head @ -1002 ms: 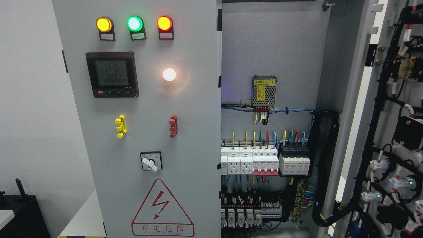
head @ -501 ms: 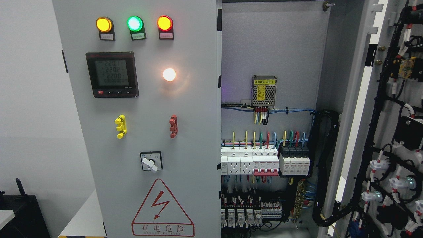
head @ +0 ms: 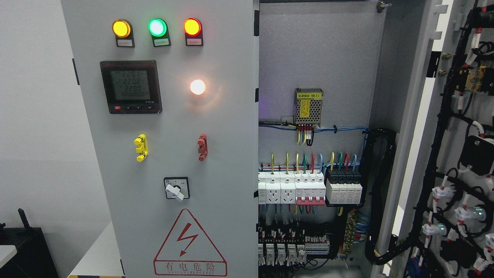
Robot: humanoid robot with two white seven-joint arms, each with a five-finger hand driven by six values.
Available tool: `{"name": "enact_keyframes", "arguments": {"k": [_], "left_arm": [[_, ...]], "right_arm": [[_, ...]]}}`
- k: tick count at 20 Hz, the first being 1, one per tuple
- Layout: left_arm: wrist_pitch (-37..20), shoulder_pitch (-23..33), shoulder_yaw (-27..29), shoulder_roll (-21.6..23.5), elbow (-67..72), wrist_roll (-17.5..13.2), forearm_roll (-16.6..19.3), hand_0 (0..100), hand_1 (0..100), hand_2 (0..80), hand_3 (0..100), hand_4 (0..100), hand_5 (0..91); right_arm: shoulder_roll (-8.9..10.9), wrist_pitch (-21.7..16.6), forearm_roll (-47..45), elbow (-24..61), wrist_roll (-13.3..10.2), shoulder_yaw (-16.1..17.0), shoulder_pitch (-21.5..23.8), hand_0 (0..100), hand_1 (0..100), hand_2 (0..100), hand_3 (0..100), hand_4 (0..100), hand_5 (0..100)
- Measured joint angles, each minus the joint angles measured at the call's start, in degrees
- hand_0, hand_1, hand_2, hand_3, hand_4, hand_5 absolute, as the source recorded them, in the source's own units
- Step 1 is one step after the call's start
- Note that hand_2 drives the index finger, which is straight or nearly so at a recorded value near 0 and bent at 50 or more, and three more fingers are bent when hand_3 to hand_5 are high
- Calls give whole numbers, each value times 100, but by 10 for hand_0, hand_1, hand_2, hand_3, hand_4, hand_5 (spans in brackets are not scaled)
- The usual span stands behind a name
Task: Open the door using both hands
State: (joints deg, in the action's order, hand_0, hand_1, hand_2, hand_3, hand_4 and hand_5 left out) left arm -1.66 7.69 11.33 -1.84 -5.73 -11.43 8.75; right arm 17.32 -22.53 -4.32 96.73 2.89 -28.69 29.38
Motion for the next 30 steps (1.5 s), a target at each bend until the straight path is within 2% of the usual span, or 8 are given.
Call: {"name": "enact_keyframes", "arguments": {"k": [7,14,22,30], "left_arm": [[0,1,-71,3,-1,-48,-39,0,0,0,0,33,0],[-1,-1,-107,-5,1,-48,-53,0,0,0,0,32,0],[-2,-3,-128,-12,7,-48,-57,0,0,0,0,32,0],[-2,-4,-139,-15,9,-48,-59,0,0,0,0,32,0]], "right_arm": [[-29,-208,-15,303,24,-141,-472,0,0,0,0,0,0],[-241,-242,-34,477,26,-171,-979,0,0,0,0,0,0],[-531,-142,-45,547,49,58,-1425,0,0,0,0,0,0],[-727,272,-51,576,16,268,-1916,0,0,0,0,0,0]]}}
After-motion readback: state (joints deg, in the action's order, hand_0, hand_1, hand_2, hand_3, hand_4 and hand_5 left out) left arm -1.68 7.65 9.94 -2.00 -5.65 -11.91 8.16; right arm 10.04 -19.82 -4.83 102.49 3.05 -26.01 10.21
